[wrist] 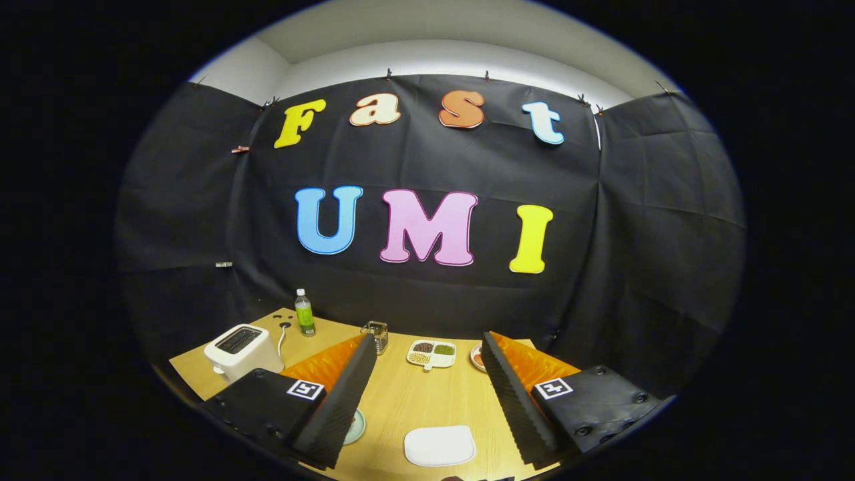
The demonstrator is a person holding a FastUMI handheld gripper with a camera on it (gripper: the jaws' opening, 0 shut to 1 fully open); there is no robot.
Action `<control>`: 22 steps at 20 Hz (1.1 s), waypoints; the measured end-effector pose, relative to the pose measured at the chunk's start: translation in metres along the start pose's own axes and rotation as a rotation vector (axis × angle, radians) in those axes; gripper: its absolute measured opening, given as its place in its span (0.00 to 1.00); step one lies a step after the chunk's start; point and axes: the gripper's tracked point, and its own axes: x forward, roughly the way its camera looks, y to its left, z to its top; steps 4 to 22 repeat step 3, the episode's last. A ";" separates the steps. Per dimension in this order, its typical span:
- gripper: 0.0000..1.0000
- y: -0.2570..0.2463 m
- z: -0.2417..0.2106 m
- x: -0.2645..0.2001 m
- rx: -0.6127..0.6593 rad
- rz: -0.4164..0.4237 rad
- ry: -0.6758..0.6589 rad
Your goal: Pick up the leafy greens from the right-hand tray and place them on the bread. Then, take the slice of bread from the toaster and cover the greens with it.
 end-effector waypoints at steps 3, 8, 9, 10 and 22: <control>0.98 -0.003 -0.010 0.002 0.011 0.014 0.022; 0.98 -0.003 -0.010 0.002 0.011 0.014 0.022; 0.98 -0.003 -0.010 0.002 0.011 0.014 0.022; 0.98 -0.003 -0.010 0.002 0.011 0.014 0.022; 0.98 -0.003 -0.010 0.002 0.011 0.014 0.022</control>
